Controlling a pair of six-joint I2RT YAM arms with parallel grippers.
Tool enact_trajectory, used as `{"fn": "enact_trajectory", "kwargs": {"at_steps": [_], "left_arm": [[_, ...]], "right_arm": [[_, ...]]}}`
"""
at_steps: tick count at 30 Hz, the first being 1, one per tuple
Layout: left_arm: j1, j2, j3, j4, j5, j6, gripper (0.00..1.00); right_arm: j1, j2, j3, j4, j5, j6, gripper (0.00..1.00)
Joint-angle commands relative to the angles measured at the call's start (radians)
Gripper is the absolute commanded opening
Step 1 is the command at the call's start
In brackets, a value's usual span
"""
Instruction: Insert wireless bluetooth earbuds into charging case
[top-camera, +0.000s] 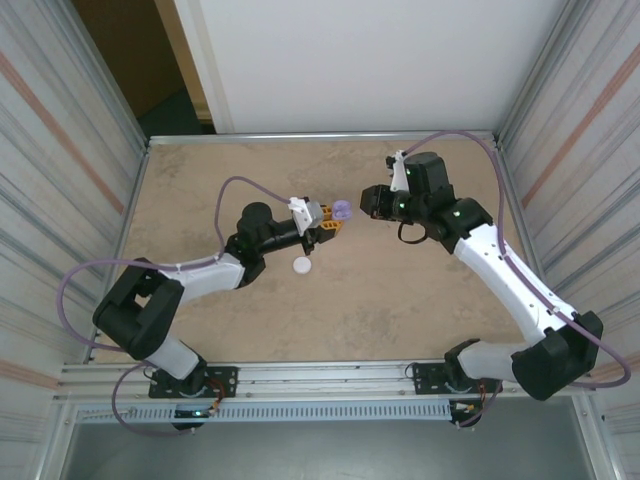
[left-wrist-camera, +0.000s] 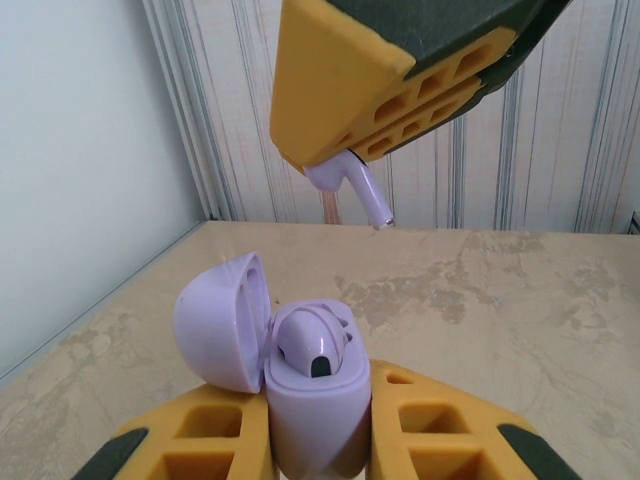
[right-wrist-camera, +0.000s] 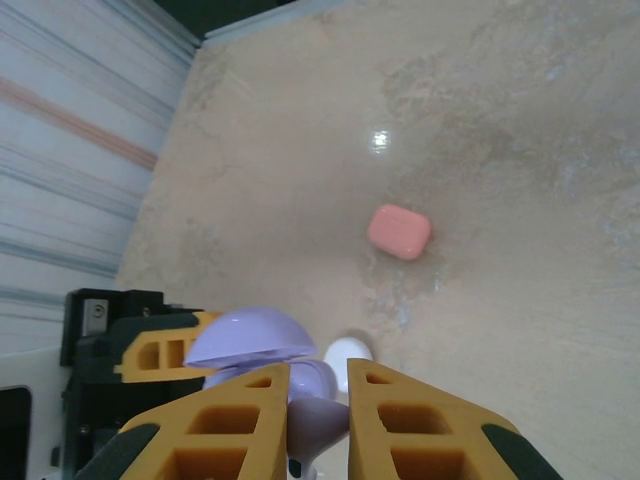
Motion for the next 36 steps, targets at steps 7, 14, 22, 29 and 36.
{"fn": "enact_trajectory", "kwargs": {"at_steps": [7,14,22,29,36], "left_arm": [[-0.01,0.01,0.036,0.051,0.022,-0.032,0.0],[-0.01,0.006,0.034,0.051,0.023,-0.036,0.0],[-0.009,-0.001,0.03,0.054,0.021,-0.039,0.0],[-0.009,-0.002,0.029,0.057,0.014,-0.045,0.0],[-0.01,-0.006,0.027,0.057,0.008,-0.045,0.0]], "right_arm": [[0.054,0.033,0.029,0.084,0.062,0.039,0.17],[0.069,0.055,0.027,0.093,0.078,0.041,0.17],[0.078,0.073,0.029,0.089,0.084,0.039,0.17],[0.086,0.088,0.032,0.072,0.068,0.035,0.17],[0.096,0.092,0.029,0.058,0.067,0.03,0.2]]}}
